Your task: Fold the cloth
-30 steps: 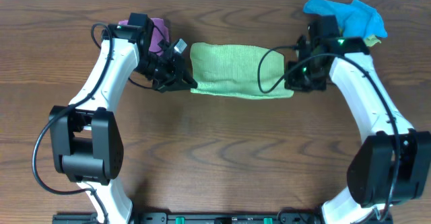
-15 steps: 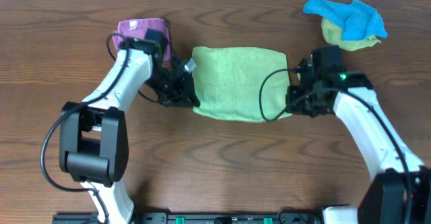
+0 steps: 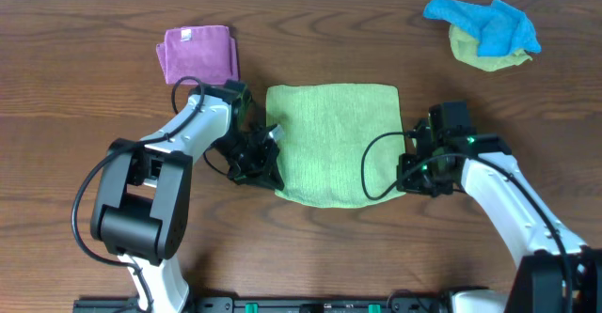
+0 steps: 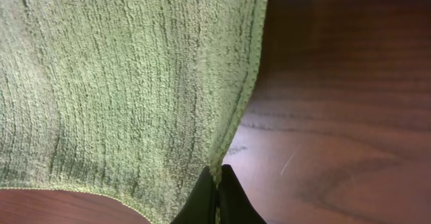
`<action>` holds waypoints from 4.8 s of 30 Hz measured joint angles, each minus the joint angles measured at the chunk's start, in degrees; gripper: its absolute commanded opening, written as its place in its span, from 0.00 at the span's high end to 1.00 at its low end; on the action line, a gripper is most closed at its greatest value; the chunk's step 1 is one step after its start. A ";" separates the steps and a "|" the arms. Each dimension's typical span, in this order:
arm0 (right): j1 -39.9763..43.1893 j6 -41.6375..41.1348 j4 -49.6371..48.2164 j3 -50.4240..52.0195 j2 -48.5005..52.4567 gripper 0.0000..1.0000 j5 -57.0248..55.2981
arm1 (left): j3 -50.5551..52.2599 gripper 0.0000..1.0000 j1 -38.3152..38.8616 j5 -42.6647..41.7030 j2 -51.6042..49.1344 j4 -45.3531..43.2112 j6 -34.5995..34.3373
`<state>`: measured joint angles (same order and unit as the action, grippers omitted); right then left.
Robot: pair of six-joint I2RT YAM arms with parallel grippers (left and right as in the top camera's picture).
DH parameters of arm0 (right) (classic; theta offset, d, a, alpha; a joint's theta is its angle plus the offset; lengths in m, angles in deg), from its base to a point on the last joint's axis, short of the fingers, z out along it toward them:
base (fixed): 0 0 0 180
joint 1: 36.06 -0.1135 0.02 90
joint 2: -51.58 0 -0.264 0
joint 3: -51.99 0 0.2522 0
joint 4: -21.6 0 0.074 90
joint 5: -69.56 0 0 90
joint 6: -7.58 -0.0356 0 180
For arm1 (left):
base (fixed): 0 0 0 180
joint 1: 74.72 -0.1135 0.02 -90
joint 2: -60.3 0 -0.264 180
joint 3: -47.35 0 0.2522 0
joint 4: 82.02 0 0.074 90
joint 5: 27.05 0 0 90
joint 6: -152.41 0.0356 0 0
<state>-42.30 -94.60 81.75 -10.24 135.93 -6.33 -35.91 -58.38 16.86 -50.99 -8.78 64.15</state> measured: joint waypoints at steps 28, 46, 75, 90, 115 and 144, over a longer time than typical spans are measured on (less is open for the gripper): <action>0.00 -1.46 -37.66 0.66 5.20 0.98 -3.96 | 1.01 0.94 0.07 15.67 9.81 -34.67 -32.30; 0.00 -2.10 -49.13 -2.91 14.51 0.98 -5.81 | 1.01 0.94 0.07 24.06 8.48 -43.25 -38.64; -1.18 -2.25 -49.00 -9.88 24.92 0.98 -9.35 | 1.01 0.94 0.00 30.23 1.03 -53.27 -40.52; -1.18 -2.10 -48.19 -9.90 24.92 0.51 -11.23 | 1.01 0.60 -0.35 32.37 1.03 -51.17 -38.29; 2.38 -17.79 -28.68 -9.64 5.25 0.24 -4.83 | 0.94 0.94 0.00 20.83 3.54 -52.04 -39.71; 4.04 -32.33 -59.95 6.93 17.20 0.30 4.85 | 0.85 0.94 2.91 25.79 -5.46 -54.34 -39.69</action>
<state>-38.26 -126.93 21.80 -3.31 153.13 -1.48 -35.06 -55.48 42.65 -56.45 -63.11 24.46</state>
